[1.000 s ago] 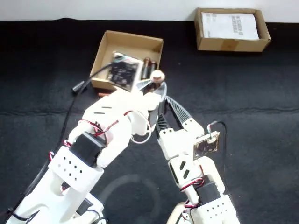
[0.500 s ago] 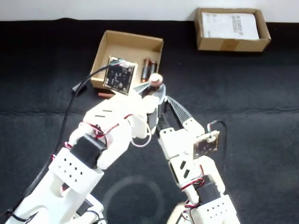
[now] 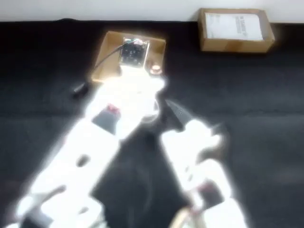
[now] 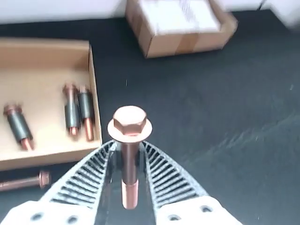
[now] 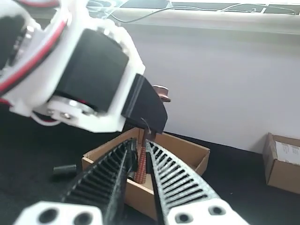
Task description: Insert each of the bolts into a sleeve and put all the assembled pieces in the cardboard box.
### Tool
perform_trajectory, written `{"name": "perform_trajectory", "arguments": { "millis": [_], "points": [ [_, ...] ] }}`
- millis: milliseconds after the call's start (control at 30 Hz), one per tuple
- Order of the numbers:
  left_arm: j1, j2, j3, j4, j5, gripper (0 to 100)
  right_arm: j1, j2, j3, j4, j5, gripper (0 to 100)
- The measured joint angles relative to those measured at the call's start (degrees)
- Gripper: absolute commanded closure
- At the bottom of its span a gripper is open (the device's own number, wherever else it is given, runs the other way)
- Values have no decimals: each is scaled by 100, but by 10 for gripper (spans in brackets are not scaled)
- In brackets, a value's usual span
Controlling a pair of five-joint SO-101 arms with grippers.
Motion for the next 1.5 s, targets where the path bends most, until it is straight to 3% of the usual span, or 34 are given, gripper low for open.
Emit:
{"name": "perform_trajectory", "arguments": {
  "millis": [267, 433, 567, 667, 933, 1033, 1267, 1500],
  "points": [
    [-35, -1002, 0, 1477, -18, 991, 0, 9, 0, 0, 0, 992],
    [-431, -1407, 0, 1705, -18, 991, 0, 9, 0, 554, 0, 992],
    [-1020, -1943, -9, 1705, -18, 991, -9, 18, -141, 2127, -800, 992],
    [-1565, -2207, 35, 1697, -18, 991, -193, 343, -1064, 3604, -1503, 992],
    [-2752, -2884, 958, 1697, 53, 991, -360, 2426, -3868, 6295, -1697, 990],
    [-3174, -3332, 1468, 1697, 360, 991, -571, 3367, -4958, 7376, -1292, 990],
    [-4088, -4580, 2936, 1574, 976, 991, -756, 5846, -8079, 10233, 431, 985],
    [-5319, -6418, 4369, 1275, 1697, 991, -765, 7042, -9143, 10497, 1565, 872]
  ]
}}
